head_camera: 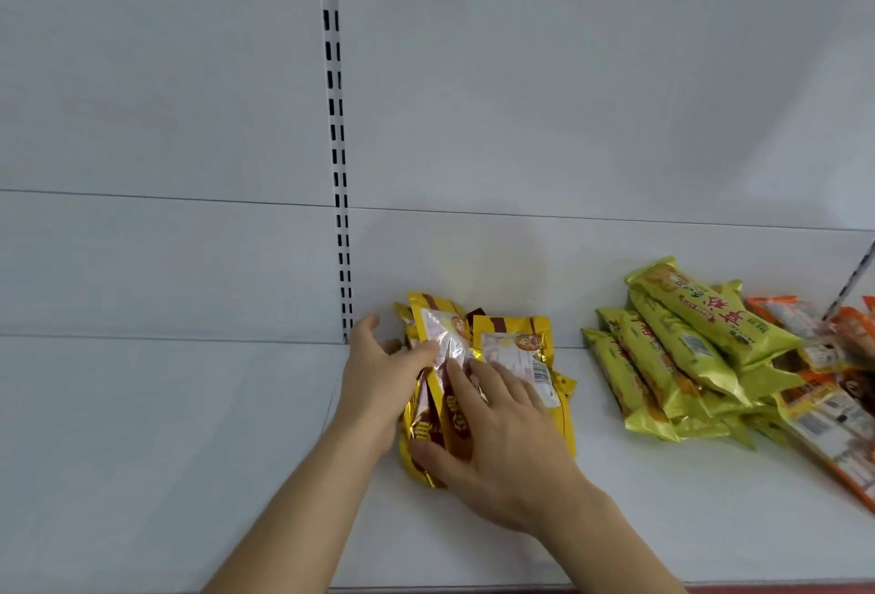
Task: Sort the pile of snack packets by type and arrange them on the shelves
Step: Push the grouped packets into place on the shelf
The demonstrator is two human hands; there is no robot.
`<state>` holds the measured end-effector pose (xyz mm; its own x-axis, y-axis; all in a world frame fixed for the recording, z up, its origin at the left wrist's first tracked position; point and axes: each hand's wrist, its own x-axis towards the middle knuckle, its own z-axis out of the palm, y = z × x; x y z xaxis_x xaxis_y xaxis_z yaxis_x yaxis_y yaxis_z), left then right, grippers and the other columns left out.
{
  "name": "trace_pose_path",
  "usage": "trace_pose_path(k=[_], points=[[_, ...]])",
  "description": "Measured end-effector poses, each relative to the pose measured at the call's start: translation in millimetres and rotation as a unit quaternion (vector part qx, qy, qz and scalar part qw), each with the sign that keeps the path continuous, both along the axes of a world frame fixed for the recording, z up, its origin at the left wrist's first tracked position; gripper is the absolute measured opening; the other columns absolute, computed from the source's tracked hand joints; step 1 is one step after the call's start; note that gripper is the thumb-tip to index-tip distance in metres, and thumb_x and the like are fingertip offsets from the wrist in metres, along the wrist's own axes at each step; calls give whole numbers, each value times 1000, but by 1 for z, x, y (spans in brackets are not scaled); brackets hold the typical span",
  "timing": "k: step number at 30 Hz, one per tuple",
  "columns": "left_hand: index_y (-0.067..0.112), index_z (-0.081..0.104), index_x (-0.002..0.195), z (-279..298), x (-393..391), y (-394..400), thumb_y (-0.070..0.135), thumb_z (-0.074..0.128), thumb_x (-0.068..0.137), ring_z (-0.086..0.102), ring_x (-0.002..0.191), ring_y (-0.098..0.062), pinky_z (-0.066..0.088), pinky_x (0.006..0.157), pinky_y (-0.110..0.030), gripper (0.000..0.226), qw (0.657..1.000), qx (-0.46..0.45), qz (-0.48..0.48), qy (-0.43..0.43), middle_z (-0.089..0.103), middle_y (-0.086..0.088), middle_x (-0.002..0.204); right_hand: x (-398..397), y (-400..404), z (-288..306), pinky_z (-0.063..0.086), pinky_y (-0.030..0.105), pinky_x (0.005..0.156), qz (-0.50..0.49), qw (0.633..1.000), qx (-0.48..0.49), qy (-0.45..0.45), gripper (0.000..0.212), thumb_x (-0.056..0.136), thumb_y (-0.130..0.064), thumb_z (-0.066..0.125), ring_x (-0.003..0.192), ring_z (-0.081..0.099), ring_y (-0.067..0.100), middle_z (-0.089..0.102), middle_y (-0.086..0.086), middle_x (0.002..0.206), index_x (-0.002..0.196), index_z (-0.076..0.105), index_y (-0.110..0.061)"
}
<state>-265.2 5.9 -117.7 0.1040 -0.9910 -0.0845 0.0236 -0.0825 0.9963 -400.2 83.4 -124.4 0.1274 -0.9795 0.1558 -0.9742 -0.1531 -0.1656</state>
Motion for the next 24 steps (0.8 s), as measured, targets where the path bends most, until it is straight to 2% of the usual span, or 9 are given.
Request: trace_pose_path(k=[5,7,9,12,14,17,19,21,24], points=[[11,77,102,2,1,9,-1,72,89,78,85,-25,63,82,-43,19,999,-14,-18,40,80,-8,95,8,6,-4,14,40,125,60,993,-67,-77,75,92,-73,25,152,14,16,17,-8,166,158,19,-37],[10,77,106,5,9,11,-6,68,91,78,91,-29,62,85,-45,24,995,-40,-14,91,80,-12,102,10,2,-1,29,39,119,29,978,-123,-166,62,97,-63,35,147,28,16,31,-8,160,152,36,-34],[11,74,114,9,18,15,-6,66,92,77,96,-28,60,85,-43,29,989,-61,3,136,79,-10,106,12,-3,6,37,35,113,-42,957,-138,-253,62,98,-58,45,142,37,18,39,-5,154,151,36,-27],[10,71,120,12,36,22,-6,62,95,77,100,-27,63,82,-40,31,986,-71,-5,154,79,-9,109,24,-8,16,47,21,94,-52,935,-32,-349,70,95,-57,55,118,56,-1,60,-5,130,153,28,-28],[10,68,125,11,48,30,-5,59,97,75,105,-28,62,85,-40,33,986,-73,-21,146,78,-10,114,39,-8,17,40,9,84,-18,917,-13,-399,67,96,-47,60,107,50,-12,61,-13,127,153,30,-30],[14,64,131,8,69,42,1,55,101,74,109,-27,59,88,-39,33,987,-69,-25,143,77,-8,118,66,-8,15,39,1,87,38,893,-41,-447,60,98,-30,61,118,49,-9,53,-26,128,152,35,-33],[18,63,131,8,88,50,5,57,102,74,108,-24,59,89,-40,32,991,-70,-11,117,77,-5,118,84,-8,11,51,19,94,76,879,-23,-470,58,99,-25,59,113,59,-3,63,-24,120,150,36,-36],[22,65,128,10,116,55,8,61,101,75,105,-23,59,91,-43,31,993,-85,16,75,78,-1,115,101,-8,7,56,43,92,110,862,14,-494,57,99,-32,57,103,68,9,71,-9,113,150,35,-46],[23,69,116,18,172,57,9,68,97,78,95,-25,61,87,-47,24,992,-75,75,66,80,-2,104,123,-8,8,50,44,99,170,857,-14,-487,51,101,-34,47,116,60,8,56,-21,134,147,36,-52]])
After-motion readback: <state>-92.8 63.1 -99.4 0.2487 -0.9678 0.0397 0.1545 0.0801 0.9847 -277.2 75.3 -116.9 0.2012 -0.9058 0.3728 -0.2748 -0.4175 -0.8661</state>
